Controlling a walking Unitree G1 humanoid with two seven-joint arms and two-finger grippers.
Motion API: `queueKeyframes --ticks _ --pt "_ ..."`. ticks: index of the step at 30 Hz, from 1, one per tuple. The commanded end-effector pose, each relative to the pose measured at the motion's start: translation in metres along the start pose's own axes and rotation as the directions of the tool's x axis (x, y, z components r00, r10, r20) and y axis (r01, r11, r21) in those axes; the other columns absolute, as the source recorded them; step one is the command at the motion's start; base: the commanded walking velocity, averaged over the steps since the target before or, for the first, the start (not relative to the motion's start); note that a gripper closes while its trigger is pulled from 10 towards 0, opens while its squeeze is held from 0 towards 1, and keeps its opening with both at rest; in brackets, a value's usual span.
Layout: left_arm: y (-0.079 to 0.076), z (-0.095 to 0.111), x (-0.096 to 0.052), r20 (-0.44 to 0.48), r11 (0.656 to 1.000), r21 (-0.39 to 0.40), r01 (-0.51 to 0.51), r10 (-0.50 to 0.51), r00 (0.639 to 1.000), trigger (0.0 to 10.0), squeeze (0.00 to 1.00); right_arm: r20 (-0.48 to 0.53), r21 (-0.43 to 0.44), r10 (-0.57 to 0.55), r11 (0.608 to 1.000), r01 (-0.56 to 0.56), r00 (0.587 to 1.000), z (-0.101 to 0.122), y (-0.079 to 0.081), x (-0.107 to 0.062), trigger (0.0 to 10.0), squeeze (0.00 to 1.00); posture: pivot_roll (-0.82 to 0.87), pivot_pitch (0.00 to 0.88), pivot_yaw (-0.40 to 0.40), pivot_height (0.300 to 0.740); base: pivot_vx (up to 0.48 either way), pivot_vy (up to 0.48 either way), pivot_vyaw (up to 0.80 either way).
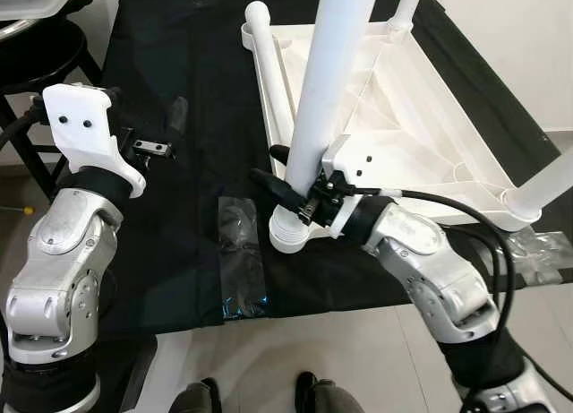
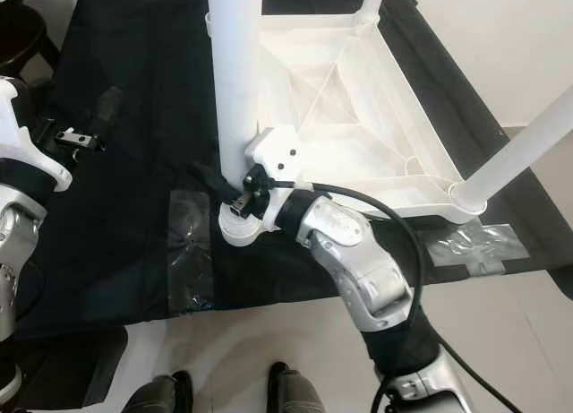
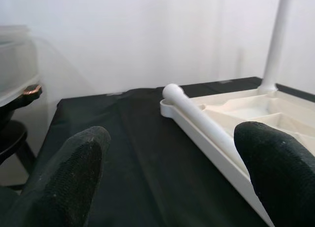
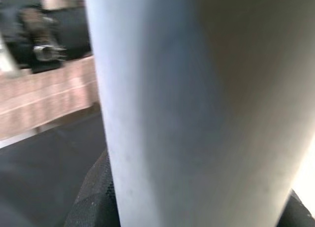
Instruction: Building children table
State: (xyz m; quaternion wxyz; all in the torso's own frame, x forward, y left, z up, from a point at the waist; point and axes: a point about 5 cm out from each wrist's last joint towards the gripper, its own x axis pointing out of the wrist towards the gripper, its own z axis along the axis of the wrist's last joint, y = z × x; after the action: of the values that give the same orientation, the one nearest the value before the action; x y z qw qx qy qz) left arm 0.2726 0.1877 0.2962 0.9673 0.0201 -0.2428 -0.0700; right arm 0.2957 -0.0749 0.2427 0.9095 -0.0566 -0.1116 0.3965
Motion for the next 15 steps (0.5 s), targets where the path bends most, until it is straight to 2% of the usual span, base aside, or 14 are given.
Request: queueKeyframes --ticks 1,2,3,5,6,8,9,15 --pt "-0.002 0.001 0.0 0.0 1.0 -0.007 0.021 -0.021 1.0 10.0 0.0 -0.292 0.052 -0.172 0.98 0.195 0.941 -0.056 -0.014 -0.012 10.0 0.0 0.01 0.274 -0.026 0.74 0.0 0.0 0.0" --pt "-0.002 0.001 -0.001 -0.001 1.0 -0.009 0.025 -0.025 1.0 10.0 0.0 -0.302 0.066 -0.253 0.956 0.285 0.919 -0.057 -0.018 -0.012 10.0 0.0 0.01 0.277 -0.025 0.74 0.0 0.0 0.0" --pt "-0.002 0.001 -0.001 -0.001 1.0 -0.009 0.025 -0.025 1.0 10.0 0.0 -0.302 0.066 -0.253 0.956 0.285 0.919 -0.057 -0.018 -0.012 10.0 0.0 0.01 0.277 -0.025 0.74 0.0 0.0 0.0" --pt "-0.003 0.001 -0.001 -0.002 0.999 -0.014 0.034 -0.034 0.999 10.0 0.0 -0.324 0.12 -0.359 0.902 0.414 0.875 -0.06 -0.017 -0.014 10.0 0.0 0.01 0.276 -0.025 0.74 0.0 0.0 0.0" --pt "-0.003 0.001 -0.001 -0.002 0.999 -0.014 0.034 -0.034 0.999 10.0 0.0 -0.324 0.12 -0.359 0.902 0.414 0.875 -0.06 -0.017 -0.014 10.0 0.0 0.01 0.276 -0.025 0.74 0.0 0.0 0.0" --pt "-0.005 0.002 0.0 0.0 0.998 -0.032 0.051 -0.051 0.999 10.0 0.0 -0.33 0.135 -0.349 0.902 0.41 0.877 -0.063 0.008 -0.01 10.0 0.0 0.01 0.275 -0.025 0.74 0.0 0.0 0.0" --pt "-0.005 0.002 0.0 0.002 0.998 -0.034 0.055 -0.055 0.998 10.0 0.0 -0.329 0.138 -0.344 0.904 0.405 0.879 -0.063 0.013 -0.009 10.0 0.0 0.01 0.275 -0.025 0.74 0.0 0.0 0.0" --pt "-0.006 0.003 0.001 0.003 0.997 -0.041 0.072 -0.072 0.997 10.0 0.0 -0.328 0.121 -0.344 0.908 0.4 0.88 -0.062 0.017 -0.007 10.0 0.0 0.01 0.271 -0.021 0.74 0.0 0.0 0.0"
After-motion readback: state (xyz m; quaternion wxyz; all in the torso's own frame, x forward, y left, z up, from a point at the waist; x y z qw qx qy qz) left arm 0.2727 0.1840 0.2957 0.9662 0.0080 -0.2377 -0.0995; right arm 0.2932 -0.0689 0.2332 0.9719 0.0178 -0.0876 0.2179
